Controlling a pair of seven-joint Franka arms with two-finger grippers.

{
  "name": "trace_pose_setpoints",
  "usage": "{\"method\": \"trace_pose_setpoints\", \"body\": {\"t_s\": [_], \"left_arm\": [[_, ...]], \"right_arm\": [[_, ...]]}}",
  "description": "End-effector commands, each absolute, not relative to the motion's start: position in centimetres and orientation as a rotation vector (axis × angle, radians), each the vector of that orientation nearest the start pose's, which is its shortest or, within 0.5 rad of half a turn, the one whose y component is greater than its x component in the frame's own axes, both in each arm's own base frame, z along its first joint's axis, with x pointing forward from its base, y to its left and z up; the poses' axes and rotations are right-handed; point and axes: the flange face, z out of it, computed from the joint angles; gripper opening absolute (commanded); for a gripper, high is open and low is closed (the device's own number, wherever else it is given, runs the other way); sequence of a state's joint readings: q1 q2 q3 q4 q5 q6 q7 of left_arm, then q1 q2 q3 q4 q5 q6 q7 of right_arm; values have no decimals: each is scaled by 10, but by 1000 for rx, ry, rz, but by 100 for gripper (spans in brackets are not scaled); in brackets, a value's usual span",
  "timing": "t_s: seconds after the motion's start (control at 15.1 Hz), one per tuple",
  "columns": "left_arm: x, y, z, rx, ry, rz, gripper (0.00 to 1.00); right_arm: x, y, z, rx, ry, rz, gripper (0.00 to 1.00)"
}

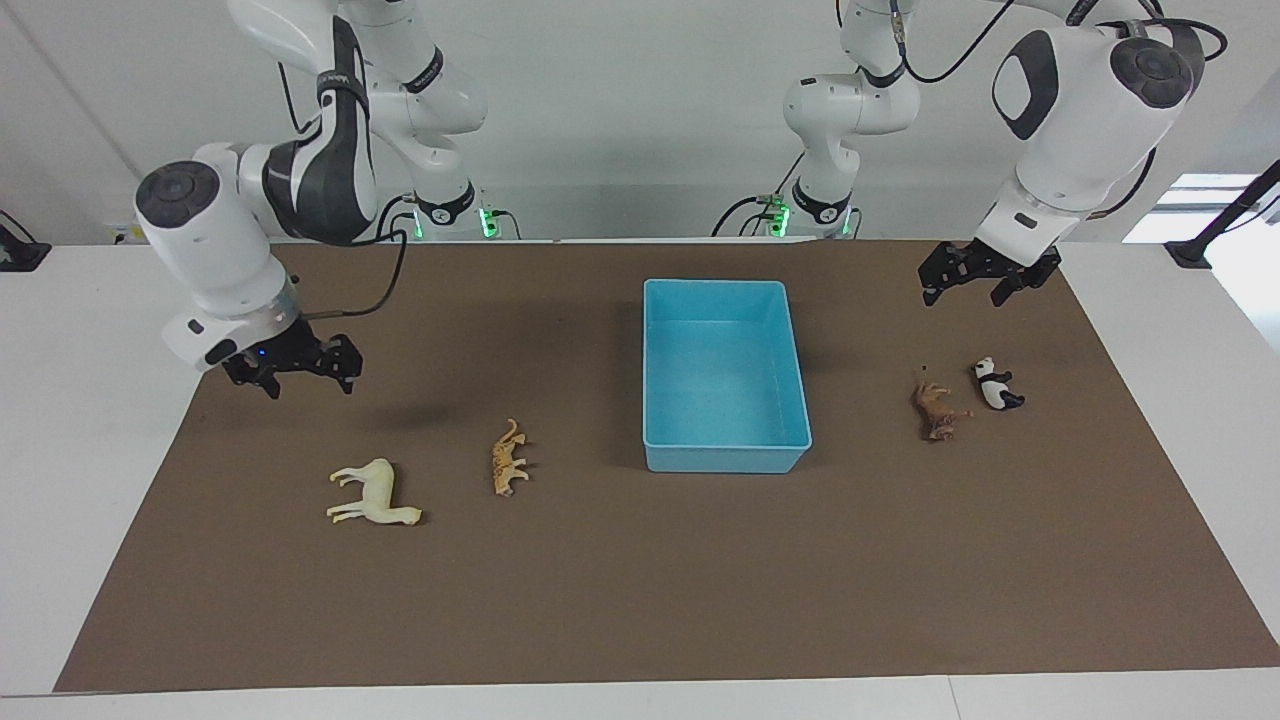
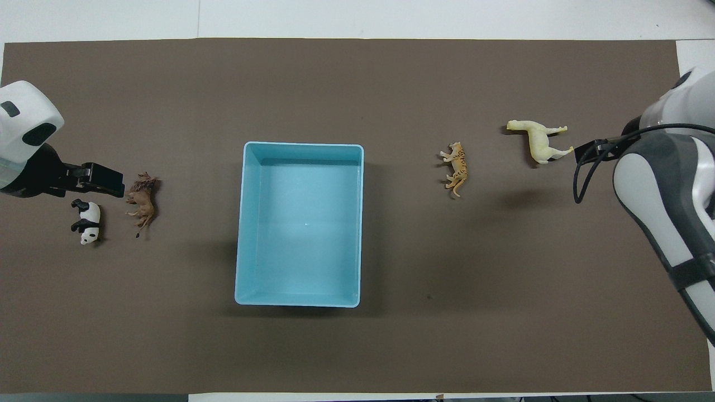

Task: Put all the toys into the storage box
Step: 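Reach the left gripper to the panda while the right gripper approaches the cream horse, then grasp the panda with the left gripper while the right gripper grasps the horse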

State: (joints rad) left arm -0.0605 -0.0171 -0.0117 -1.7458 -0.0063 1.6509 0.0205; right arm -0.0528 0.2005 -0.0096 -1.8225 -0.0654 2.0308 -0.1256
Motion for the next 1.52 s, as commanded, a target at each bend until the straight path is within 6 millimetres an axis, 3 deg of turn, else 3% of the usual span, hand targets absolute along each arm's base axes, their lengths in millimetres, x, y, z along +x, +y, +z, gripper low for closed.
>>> {"method": "trace_pose_setpoints", "body": {"t_s": [0.0,0.13,0.33,0.4,0.53,0.66,0.73,0.86,1.06,1.19,1.32,1.45], "left_arm": [[539,-37,565,-3128,128,127,100],[536,-28,558,-3129,95,127,100],[532,-2,535,-3132,42,-16,100],[530,14,522,-3131,5,-2,100],[533,48,504,-3128,4,2,100],[535,84,466,-3106,-9,-18,100],[529,95,442,-3101,-1,-45,100],[515,125,396,-3096,-61,-73,100],[520,136,349,-3095,-84,-97,100],[520,151,342,-3087,-120,-133,100],[515,149,322,-3085,-119,-152,100],[514,150,300,-3087,-115,-150,100]], "right_arm": [[628,-40,400,-3201,-173,-44,100],[638,-37,379,-3193,-221,-57,100],[656,-31,353,-3147,-211,-95,100],[660,-19,349,-3142,-254,-119,100],[662,-13,339,-3141,-281,-124,100],[663,-8,332,-3138,-308,-134,100],[662,3,323,-3136,-338,-127,100],[660,-2,318,-3137,-375,-138,100],[659,-10,313,-3135,-405,-130,100],[657,-9,300,-3136,-406,-156,99],[655,-9,293,-3136,-401,-169,97],[654,-9,292,-3136,-408,-171,89]]}}
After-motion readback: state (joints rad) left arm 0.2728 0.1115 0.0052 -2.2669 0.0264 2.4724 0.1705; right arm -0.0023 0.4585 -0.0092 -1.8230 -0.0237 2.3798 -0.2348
